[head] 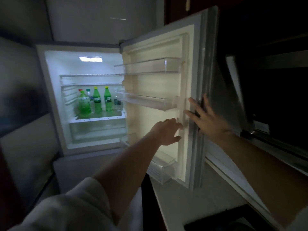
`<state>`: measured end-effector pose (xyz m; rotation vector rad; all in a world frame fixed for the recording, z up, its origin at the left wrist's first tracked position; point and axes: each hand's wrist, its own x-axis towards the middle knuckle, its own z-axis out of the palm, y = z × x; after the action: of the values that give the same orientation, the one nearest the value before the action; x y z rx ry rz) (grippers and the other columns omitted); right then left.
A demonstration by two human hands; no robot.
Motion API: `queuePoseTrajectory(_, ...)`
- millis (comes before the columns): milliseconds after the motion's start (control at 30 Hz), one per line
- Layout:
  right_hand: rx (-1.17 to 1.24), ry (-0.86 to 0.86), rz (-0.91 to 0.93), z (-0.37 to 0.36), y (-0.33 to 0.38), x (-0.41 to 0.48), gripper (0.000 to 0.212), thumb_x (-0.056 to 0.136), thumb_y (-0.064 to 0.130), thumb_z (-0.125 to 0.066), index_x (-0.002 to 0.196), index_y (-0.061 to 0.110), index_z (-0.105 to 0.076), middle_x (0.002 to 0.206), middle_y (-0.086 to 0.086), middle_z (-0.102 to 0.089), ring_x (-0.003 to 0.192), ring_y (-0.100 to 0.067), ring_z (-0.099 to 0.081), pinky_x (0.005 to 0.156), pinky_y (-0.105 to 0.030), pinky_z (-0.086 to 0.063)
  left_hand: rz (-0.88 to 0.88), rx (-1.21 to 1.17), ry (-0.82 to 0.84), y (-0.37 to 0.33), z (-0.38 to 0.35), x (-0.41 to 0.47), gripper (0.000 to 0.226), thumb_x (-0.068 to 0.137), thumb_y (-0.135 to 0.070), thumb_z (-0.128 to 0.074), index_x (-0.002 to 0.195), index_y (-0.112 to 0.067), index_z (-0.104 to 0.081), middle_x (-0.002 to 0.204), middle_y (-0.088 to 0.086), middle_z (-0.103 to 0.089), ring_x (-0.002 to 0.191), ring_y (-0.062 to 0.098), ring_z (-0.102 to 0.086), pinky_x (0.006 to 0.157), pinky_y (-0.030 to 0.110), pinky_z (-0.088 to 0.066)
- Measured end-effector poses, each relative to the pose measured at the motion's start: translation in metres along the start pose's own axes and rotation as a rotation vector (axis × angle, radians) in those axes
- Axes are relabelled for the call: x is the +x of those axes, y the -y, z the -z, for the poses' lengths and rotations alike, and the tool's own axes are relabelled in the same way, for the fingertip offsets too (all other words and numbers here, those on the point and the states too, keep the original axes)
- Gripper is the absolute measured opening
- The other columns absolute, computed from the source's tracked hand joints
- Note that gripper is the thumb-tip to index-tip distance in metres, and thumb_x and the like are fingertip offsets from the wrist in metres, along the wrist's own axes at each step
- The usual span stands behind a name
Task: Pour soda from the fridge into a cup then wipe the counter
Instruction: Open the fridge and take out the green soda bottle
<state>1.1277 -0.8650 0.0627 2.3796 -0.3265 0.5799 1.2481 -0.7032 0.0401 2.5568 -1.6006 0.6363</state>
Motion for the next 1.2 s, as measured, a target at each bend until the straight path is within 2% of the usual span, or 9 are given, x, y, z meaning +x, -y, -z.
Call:
queuePoseTrajectory(100,-0.063,-0.040,-0.039,0.019,0.022,0.000,0.088,0.062,0.036,-0.087,0.139,0.012,-0.050,0.148,-0.023,-0.038,0.125,-0.044,-0.040,0.094,-0.049,-0.045,-0.014,0.057,0.033,0.019,0.002,-0.026,0.044,0.093,-0.047,-0.053,0.131,-0.025,-0.049,0.126,0.002,-0.052,0.116,0.022,-0.053,0.091,0.039,-0.045)
queuePoseTrajectory(167,-0.008,-0.037,0.009,0.030,0.047,0.005,0.090,0.053,0.052,-0.087,0.124,0.005,-0.060,0.123,-0.021,-0.058,0.104,-0.038,-0.054,0.085,-0.044,-0.043,0.017,0.052,0.111,0.048,0.000,-0.051,0.046,0.093,-0.047,-0.054,0.131,-0.023,-0.048,0.123,0.000,-0.055,0.115,0.020,-0.054,0.091,0.037,-0.047)
queuePoseTrajectory(200,0.028,-0.044,0.058,0.038,0.063,0.007,0.083,0.060,0.059,-0.081,0.120,0.005,-0.061,0.115,-0.017,-0.062,0.099,-0.035,-0.057,0.082,-0.043,-0.043,0.036,0.054,0.150,0.064,0.001,-0.066,0.046,0.093,-0.046,-0.055,0.132,-0.022,-0.047,0.121,0.001,-0.056,0.114,0.020,-0.055,0.092,0.038,-0.048)
queuePoseTrajectory(300,0.139,-0.076,0.242,0.061,0.115,0.016,0.048,0.087,0.054,-0.054,0.115,0.014,-0.061,0.107,-0.006,-0.064,0.097,-0.026,-0.061,0.083,-0.039,-0.046,0.096,0.081,0.230,0.118,0.011,-0.117,0.046,0.093,-0.042,-0.055,0.132,-0.018,-0.048,0.122,0.005,-0.058,0.115,0.024,-0.056,0.092,0.037,-0.047)
queuePoseTrajectory(400,0.252,-0.008,0.337,0.083,0.160,0.036,0.036,0.096,0.042,-0.047,0.123,0.019,-0.055,0.119,-0.001,-0.059,0.106,-0.022,-0.059,0.089,-0.036,-0.047,0.206,0.079,0.227,0.174,0.034,-0.172,0.040,0.093,-0.039,-0.057,0.127,-0.018,-0.054,0.124,0.004,-0.060,0.114,0.023,-0.057,0.087,0.032,-0.046)
queuePoseTrajectory(567,0.420,0.176,0.357,0.107,0.231,0.072,0.034,0.096,0.033,-0.051,0.125,0.015,-0.055,0.123,-0.003,-0.054,0.106,-0.024,-0.060,0.082,-0.035,-0.050,0.334,0.090,0.240,0.265,0.055,-0.256,0.032,0.091,-0.032,-0.057,0.120,-0.018,-0.057,0.117,0.004,-0.061,0.109,0.023,-0.057,0.086,0.033,-0.046)
queuePoseTrajectory(767,0.544,0.213,0.413,0.106,0.305,0.104,0.035,0.097,0.037,-0.049,0.124,0.016,-0.055,0.122,-0.004,-0.056,0.105,-0.025,-0.058,0.084,-0.039,-0.050,0.446,0.041,0.254,0.329,0.046,-0.310,0.029,0.090,-0.031,-0.057,0.116,-0.020,-0.058,0.116,0.002,-0.063,0.107,0.021,-0.059,0.085,0.030,-0.045)
queuePoseTrajectory(1000,0.585,0.103,0.450,0.085,0.344,0.169,0.037,0.096,0.037,-0.053,0.127,0.016,-0.054,0.125,-0.004,-0.058,0.106,-0.024,-0.058,0.073,-0.030,-0.038,0.458,0.023,0.233,0.377,0.012,-0.286,0.027,0.092,-0.031,-0.058,0.115,-0.020,-0.060,0.111,0.002,-0.064,0.100,0.020,-0.061,0.080,0.027,-0.044)
queuePoseTrajectory(1200,0.630,0.033,0.401,0.042,0.353,0.245,0.039,0.095,0.039,-0.053,0.128,0.017,-0.054,0.124,-0.003,-0.060,0.108,-0.026,-0.058,0.087,-0.037,-0.049,0.468,0.078,0.344,0.418,-0.019,-0.229,0.015,0.091,-0.036,-0.059,0.105,-0.030,-0.056,0.109,0.000,-0.059,0.094,0.018,-0.057,0.089,0.039,-0.051)
